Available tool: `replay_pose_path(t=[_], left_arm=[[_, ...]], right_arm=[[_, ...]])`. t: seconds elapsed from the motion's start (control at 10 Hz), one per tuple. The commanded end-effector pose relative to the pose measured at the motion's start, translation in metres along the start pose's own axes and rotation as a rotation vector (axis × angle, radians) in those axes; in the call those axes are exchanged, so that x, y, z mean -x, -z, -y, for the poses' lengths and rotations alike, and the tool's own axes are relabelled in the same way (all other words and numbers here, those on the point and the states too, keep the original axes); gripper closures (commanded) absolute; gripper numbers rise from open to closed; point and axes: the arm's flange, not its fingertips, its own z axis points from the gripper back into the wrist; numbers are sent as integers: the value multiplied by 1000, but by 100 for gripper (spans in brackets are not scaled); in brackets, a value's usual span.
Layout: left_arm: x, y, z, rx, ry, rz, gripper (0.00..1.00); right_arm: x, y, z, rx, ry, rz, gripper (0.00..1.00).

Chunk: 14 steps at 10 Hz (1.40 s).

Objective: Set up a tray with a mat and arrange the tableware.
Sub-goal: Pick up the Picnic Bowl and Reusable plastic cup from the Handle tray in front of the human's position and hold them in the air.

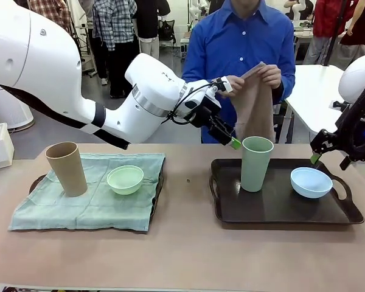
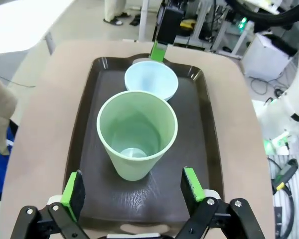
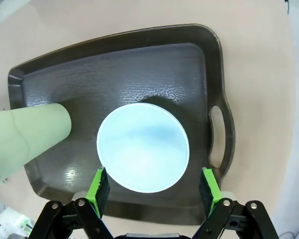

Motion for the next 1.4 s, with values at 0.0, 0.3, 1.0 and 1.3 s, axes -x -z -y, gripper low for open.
replay_pose_path(t=[0.0,0.3,1.0,1.3], left_arm=[[0,1,-2,14,-1,15,0],[9,3,-8,16,30,-27,0],[51,37,-39,204,183,91,0],[59,60,-51,248,164,100,0]], right_arm=[[-2,1,-2,19,2,-2,7],[-1,8,-8,-34,-36,-19,7],[-8,36,-3,19,-24,-22,7],[-24,57,12,46,16,-45,7]])
